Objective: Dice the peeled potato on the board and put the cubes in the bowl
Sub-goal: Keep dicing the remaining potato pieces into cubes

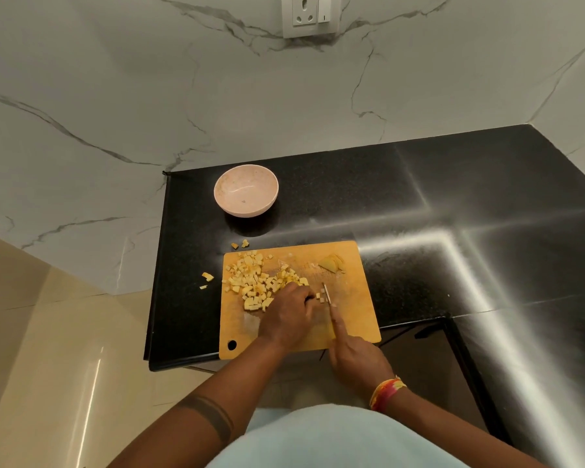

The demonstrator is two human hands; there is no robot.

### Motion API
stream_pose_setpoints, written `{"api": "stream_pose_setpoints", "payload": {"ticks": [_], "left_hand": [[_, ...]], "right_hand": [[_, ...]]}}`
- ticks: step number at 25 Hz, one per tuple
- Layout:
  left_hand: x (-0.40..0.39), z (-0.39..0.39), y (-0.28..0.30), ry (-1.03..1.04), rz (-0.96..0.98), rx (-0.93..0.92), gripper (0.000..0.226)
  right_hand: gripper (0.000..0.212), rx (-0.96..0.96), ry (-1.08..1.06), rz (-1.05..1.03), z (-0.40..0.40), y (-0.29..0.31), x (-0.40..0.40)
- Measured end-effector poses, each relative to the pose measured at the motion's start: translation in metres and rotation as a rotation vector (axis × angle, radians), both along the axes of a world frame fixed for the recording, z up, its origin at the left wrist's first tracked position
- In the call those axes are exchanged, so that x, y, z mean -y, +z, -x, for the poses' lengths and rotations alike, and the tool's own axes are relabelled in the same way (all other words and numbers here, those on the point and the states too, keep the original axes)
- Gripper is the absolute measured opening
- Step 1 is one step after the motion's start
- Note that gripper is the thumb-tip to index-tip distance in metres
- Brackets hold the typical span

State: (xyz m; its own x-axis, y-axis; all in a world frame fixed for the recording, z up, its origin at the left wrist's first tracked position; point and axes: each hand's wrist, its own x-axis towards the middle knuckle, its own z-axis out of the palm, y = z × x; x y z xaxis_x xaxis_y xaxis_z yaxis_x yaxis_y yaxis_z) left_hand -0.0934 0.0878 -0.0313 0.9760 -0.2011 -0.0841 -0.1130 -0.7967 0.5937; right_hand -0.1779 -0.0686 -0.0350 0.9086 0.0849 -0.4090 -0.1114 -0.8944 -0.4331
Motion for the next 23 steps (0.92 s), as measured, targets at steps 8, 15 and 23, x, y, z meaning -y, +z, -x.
{"api": "stream_pose_setpoints", "payload": {"ticks": [8, 15, 23], "left_hand": [[-0.033, -0.014, 0.003, -0.187, -0.042, -0.033, 0.025], [-0.034, -0.006, 0.01, -0.039, -0.003, -0.045, 0.022], [0.02, -0.034, 0.025, 0.154, 0.063, -0.018, 0.023]], "right_hand": [[0.075, -0.008, -0.355, 0.01, 0.017, 0.012, -0.048], [0.078, -0.045, -0.108, -0.004, 0.005, 0.016, -0.06], [0.079, 0.002, -0.143, -0.036, -0.02, 0.032, 0.014]]}}
